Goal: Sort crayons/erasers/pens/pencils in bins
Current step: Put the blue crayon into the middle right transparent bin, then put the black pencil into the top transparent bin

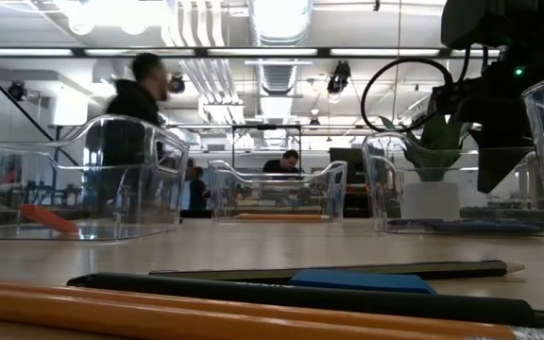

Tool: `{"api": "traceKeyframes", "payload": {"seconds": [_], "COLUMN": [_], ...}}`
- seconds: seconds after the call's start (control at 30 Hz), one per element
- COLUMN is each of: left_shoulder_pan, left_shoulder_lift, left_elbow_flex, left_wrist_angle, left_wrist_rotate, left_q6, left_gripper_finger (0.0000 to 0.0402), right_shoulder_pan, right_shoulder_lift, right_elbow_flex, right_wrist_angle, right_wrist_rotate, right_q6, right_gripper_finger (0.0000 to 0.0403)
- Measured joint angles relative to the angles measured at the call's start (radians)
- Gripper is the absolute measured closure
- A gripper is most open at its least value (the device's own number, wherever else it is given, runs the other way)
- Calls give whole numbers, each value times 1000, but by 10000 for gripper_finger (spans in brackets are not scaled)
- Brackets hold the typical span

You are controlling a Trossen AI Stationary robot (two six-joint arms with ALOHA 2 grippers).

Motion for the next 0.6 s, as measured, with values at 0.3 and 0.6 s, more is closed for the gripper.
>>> {"api": "traceKeyframes", "payload": {"seconds": [0.3, 0.6], "left_shoulder_pan": [0, 0], "left_shoulder_lift": [0, 0], "left_elbow_flex": [0, 0], "left_wrist_angle": [-2, -2], "left_wrist_rotate": [0, -1], "left_q6": [0, -3], "left_gripper_finger": [340, 340], "right_shoulder_pan": [0, 0], "right_shoulder_lift": [-2, 14], "right_elbow_flex": [54, 251], "right_wrist_angle": [-15, 34], "right_wrist_rotate": [0, 8], "right_q6": [-14, -166], "right_gripper_finger": [300, 300]}}
